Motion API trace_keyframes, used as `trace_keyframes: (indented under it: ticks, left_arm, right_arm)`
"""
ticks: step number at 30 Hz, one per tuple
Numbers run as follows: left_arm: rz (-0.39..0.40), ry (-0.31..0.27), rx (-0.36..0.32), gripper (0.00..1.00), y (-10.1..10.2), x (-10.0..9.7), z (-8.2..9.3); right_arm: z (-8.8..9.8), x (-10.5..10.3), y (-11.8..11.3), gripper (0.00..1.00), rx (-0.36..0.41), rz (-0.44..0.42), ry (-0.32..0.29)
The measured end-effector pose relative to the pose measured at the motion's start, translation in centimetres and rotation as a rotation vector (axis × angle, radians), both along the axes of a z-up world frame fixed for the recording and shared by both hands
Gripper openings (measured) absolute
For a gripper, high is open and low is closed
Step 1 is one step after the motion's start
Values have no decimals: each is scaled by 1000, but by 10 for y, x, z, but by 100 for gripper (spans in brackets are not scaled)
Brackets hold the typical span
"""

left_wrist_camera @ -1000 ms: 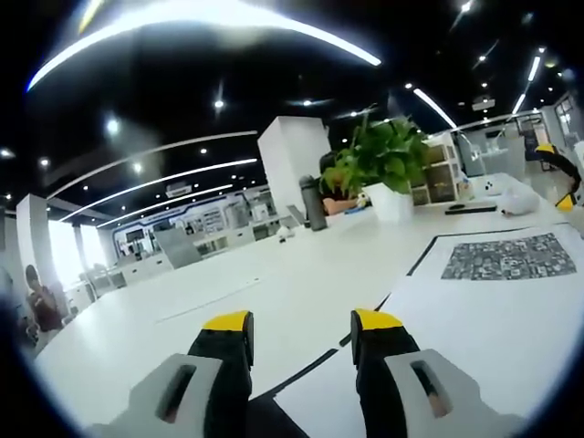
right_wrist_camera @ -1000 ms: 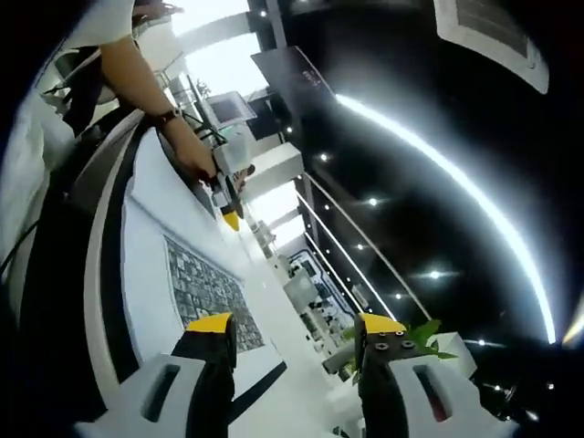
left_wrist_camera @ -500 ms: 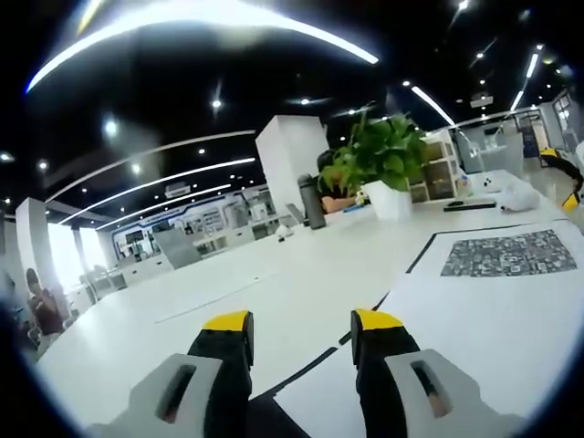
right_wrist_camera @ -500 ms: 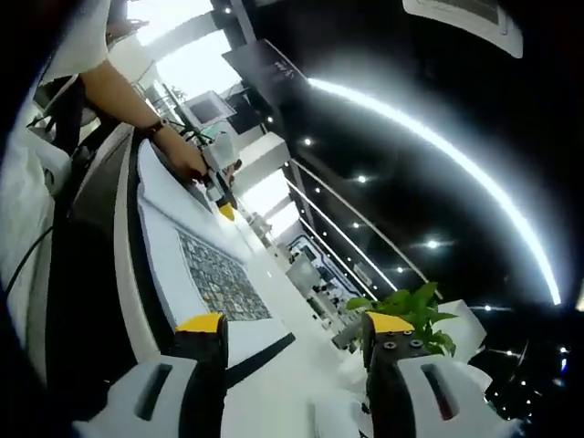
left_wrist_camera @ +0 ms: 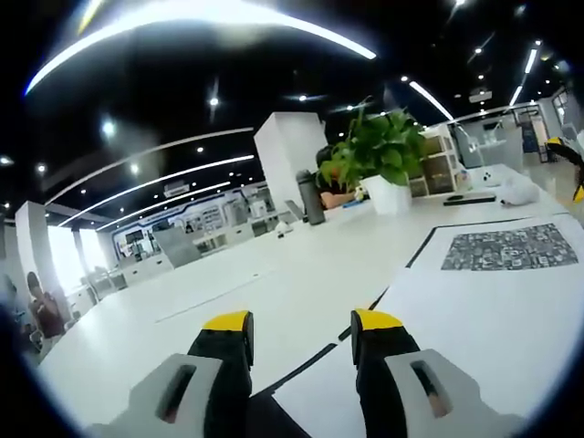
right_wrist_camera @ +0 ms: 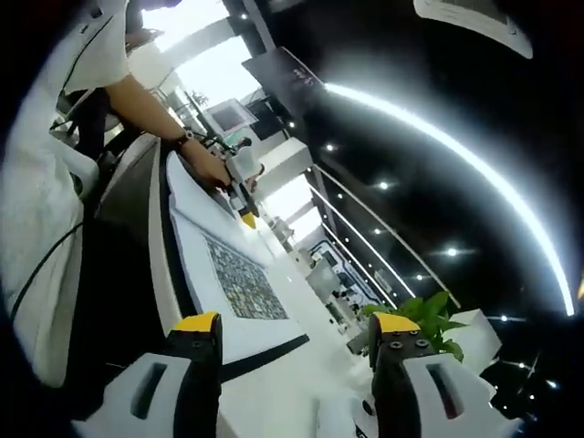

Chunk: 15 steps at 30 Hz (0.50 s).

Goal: Flip through the bound document one page at a time

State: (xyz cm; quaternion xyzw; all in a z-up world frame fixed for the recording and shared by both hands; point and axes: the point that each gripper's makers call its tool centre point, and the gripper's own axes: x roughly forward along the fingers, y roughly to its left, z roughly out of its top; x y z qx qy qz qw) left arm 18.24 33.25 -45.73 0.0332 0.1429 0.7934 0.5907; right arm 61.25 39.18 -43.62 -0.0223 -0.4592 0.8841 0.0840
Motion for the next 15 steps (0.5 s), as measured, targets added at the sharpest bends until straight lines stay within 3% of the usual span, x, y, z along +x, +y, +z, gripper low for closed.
trace_keyframes:
  ticks: [11,15]
  left_arm:
    - [-3,4,-3,44,-1,1,0]
    - [-3,7,-7,44,-1,1,-1]
  right_arm:
    - [-17,-5,1,67,-2,2,-48]
    - [-16,-7,2,66,-31,7,-26]
